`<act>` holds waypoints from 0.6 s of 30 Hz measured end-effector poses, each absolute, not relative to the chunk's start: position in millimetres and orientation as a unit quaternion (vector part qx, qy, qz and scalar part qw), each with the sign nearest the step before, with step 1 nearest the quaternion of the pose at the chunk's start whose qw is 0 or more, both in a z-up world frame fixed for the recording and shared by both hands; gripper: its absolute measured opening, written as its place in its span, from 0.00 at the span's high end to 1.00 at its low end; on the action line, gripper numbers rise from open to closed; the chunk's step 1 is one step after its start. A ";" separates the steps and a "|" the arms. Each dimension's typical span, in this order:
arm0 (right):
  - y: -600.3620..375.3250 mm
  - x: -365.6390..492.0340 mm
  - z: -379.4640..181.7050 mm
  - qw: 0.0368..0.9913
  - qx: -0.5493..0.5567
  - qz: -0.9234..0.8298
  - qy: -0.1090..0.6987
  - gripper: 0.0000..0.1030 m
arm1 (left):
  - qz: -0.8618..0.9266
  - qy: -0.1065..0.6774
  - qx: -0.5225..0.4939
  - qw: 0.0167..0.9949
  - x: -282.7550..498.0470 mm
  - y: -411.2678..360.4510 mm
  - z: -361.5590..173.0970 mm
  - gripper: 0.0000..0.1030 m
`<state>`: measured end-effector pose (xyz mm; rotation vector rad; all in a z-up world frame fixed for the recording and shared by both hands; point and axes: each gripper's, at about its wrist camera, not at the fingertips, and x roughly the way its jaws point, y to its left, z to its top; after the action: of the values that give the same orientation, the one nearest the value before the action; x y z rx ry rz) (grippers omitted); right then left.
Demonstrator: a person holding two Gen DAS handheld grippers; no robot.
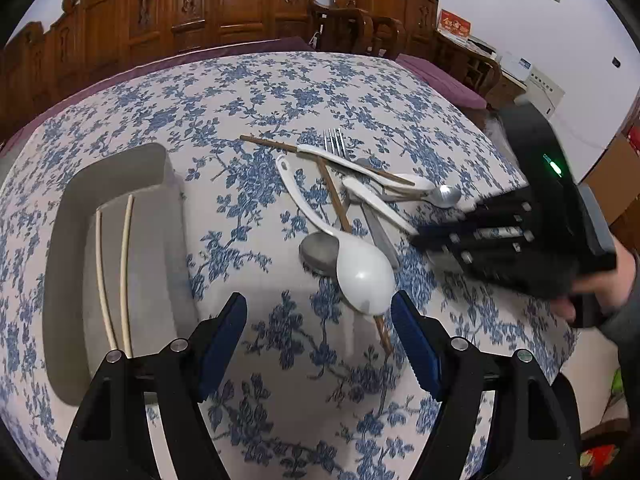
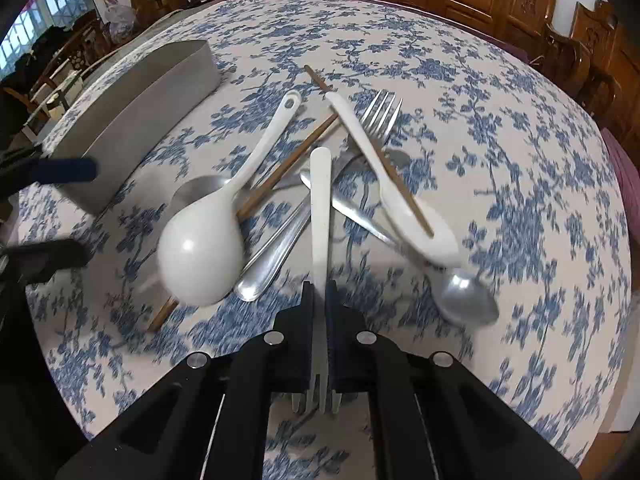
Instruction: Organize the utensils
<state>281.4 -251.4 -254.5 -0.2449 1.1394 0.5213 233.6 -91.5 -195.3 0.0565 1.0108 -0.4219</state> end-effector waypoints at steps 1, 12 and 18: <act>-253.6 276.6 -254.3 0.804 -0.108 0.243 0.532 0.93 | -0.200 0.482 0.026 0.853 237.8 -94.5 -195.8 0.31; -294.1 243.3 -236.0 0.840 -0.037 0.212 0.498 0.93 | -0.187 0.505 0.029 0.842 281.2 -135.5 -208.7 0.33; -314.9 239.3 -234.8 0.848 -0.005 0.210 0.487 0.93 | -0.154 0.534 0.049 0.830 304.3 -150.1 -220.5 0.44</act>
<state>239.3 -314.9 -234.8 -0.0114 1.0269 0.4423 304.3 -150.1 -220.5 0.1033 1.1330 -0.3274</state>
